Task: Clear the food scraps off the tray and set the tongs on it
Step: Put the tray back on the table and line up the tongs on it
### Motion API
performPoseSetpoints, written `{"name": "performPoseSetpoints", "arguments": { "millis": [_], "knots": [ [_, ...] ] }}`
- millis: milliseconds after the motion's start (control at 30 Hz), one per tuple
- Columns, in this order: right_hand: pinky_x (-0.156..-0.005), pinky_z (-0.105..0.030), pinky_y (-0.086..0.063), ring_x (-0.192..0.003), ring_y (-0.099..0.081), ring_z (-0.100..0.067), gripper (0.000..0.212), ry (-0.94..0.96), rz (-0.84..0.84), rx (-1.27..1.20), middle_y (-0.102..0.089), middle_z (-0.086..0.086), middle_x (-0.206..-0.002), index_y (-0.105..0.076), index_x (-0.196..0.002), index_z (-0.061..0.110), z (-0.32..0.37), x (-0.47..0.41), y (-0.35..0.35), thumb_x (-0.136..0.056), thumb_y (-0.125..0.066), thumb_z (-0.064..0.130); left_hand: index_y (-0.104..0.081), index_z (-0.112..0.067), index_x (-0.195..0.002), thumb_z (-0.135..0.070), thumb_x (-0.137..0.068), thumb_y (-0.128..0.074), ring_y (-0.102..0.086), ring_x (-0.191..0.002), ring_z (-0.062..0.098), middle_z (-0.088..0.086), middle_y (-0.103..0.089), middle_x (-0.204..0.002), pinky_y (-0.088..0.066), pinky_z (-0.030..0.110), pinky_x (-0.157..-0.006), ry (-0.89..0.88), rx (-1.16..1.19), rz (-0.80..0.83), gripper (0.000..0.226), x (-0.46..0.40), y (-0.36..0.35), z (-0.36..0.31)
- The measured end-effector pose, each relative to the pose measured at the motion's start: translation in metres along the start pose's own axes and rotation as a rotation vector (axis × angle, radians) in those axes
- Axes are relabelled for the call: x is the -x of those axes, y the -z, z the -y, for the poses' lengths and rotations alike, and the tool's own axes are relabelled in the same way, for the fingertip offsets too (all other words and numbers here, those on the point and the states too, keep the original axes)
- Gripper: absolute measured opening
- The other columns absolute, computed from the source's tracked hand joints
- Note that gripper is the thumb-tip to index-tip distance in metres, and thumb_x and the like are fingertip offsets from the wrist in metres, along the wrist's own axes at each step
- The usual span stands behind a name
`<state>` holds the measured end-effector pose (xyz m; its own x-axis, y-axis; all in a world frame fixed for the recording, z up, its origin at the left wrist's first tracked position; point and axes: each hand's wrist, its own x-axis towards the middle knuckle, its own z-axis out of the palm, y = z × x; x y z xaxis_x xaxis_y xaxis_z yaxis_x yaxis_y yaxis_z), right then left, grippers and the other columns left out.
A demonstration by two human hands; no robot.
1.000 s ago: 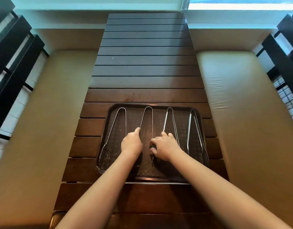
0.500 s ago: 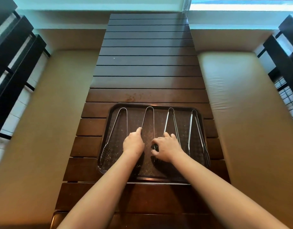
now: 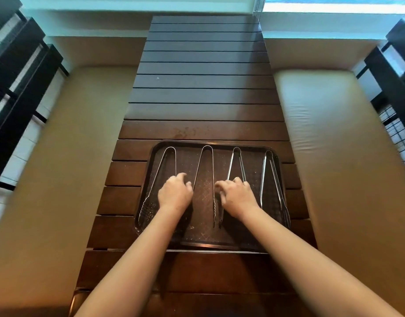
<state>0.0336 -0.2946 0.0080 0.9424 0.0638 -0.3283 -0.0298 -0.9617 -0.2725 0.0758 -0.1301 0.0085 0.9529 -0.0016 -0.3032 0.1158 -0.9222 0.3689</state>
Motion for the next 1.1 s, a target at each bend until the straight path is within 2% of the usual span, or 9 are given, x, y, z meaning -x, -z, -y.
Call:
{"name": "performPoseSetpoints", "arguments": {
  "millis": [100,267,433,500,567,667,800,933,1100],
  "knots": [
    [-0.095,-0.035,-0.033,-0.117,-0.044,-0.023,0.038,-0.063,-0.061,-0.036,-0.057,0.004,-0.128,-0.05,-0.13,0.026,-0.005,-0.004,0.006,-0.095,-0.039,0.018,-0.046,-0.021,-0.134,-0.026,-0.093,-0.047,-0.048,-0.118,0.026,0.01,-0.049,-0.132,-0.043,0.04,-0.093,0.078,-0.027,-0.08,0.042,-0.004,0.012,0.028],
    [-0.096,-0.036,-0.034,-0.116,-0.045,-0.023,0.035,-0.046,-0.063,-0.034,-0.057,0.002,-0.126,-0.052,-0.128,0.023,0.007,-0.006,0.006,-0.095,-0.04,0.023,-0.041,-0.022,-0.138,-0.019,-0.091,-0.048,-0.042,-0.121,0.03,0.012,-0.042,-0.136,-0.039,0.042,-0.097,0.228,-0.058,-0.096,0.048,-0.002,0.019,0.065],
    [-0.096,-0.036,-0.035,-0.116,-0.045,-0.021,0.036,0.091,-0.022,-0.001,-0.056,0.002,-0.126,-0.053,-0.127,0.022,0.045,-0.007,-0.004,-0.095,-0.041,0.031,-0.044,-0.018,-0.136,-0.018,-0.093,-0.049,-0.055,-0.109,0.026,0.011,-0.051,-0.128,-0.048,0.036,-0.083,0.211,0.076,-0.1,0.043,0.003,0.014,0.08],
    [-0.097,-0.037,-0.034,-0.12,-0.042,-0.022,0.039,0.105,-0.01,0.02,-0.053,0.0,-0.13,-0.049,-0.131,0.022,0.058,-0.008,-0.008,-0.095,-0.041,0.034,-0.047,-0.018,-0.135,-0.016,-0.094,-0.048,-0.058,-0.108,0.024,0.009,-0.058,-0.124,-0.05,0.034,-0.083,0.173,0.094,-0.109,0.041,0.003,0.012,0.08],
    [-0.101,-0.04,-0.031,-0.128,-0.034,-0.026,0.049,0.033,-0.006,0.05,-0.041,-0.005,-0.141,-0.039,-0.139,0.022,0.067,-0.007,-0.01,-0.094,-0.041,0.041,-0.05,-0.017,-0.133,-0.013,-0.094,-0.048,-0.059,-0.109,0.024,0.008,-0.06,-0.125,-0.05,0.034,-0.086,0.149,0.111,-0.114,0.039,0.002,0.011,0.078],
    [-0.106,-0.044,-0.027,-0.134,-0.025,-0.032,0.061,-0.186,0.012,0.064,-0.024,-0.014,-0.15,-0.023,-0.146,0.017,0.069,-0.01,-0.01,-0.094,-0.041,0.044,-0.051,-0.016,-0.133,-0.012,-0.095,-0.047,-0.059,-0.11,0.023,0.007,-0.059,-0.126,-0.05,0.031,-0.084,0.138,0.136,-0.126,0.038,0.001,0.009,0.075],
    [-0.104,-0.042,-0.028,-0.133,-0.027,-0.032,0.058,-0.29,0.053,0.121,-0.035,-0.011,-0.144,-0.019,-0.148,0.014,0.057,-0.017,-0.009,-0.096,-0.04,0.031,-0.05,-0.015,-0.133,-0.012,-0.096,-0.046,-0.06,-0.108,0.023,0.008,-0.059,-0.126,-0.05,0.028,-0.082,0.128,0.138,-0.144,0.038,-0.003,0.008,0.071],
    [-0.103,-0.04,-0.029,-0.131,-0.031,-0.031,0.058,-0.278,0.094,0.192,-0.043,-0.007,-0.139,-0.021,-0.146,0.012,0.052,-0.022,-0.009,-0.094,-0.043,0.023,-0.05,-0.015,-0.134,-0.012,-0.096,-0.045,-0.06,-0.108,0.023,0.008,-0.058,-0.127,-0.05,0.027,-0.08,0.111,0.142,-0.15,0.038,-0.007,0.008,0.071],
    [-0.102,-0.039,-0.031,-0.129,-0.034,-0.03,0.058,-0.242,0.091,0.2,-0.045,-0.007,-0.138,-0.02,-0.147,0.009,0.052,-0.024,-0.011,-0.094,-0.041,0.017,-0.05,-0.016,-0.133,-0.014,-0.096,-0.045,-0.061,-0.104,0.021,0.007,-0.059,-0.125,-0.05,0.025,-0.075,0.106,0.156,-0.146,0.038,-0.01,0.006,0.074]
  ]
}}
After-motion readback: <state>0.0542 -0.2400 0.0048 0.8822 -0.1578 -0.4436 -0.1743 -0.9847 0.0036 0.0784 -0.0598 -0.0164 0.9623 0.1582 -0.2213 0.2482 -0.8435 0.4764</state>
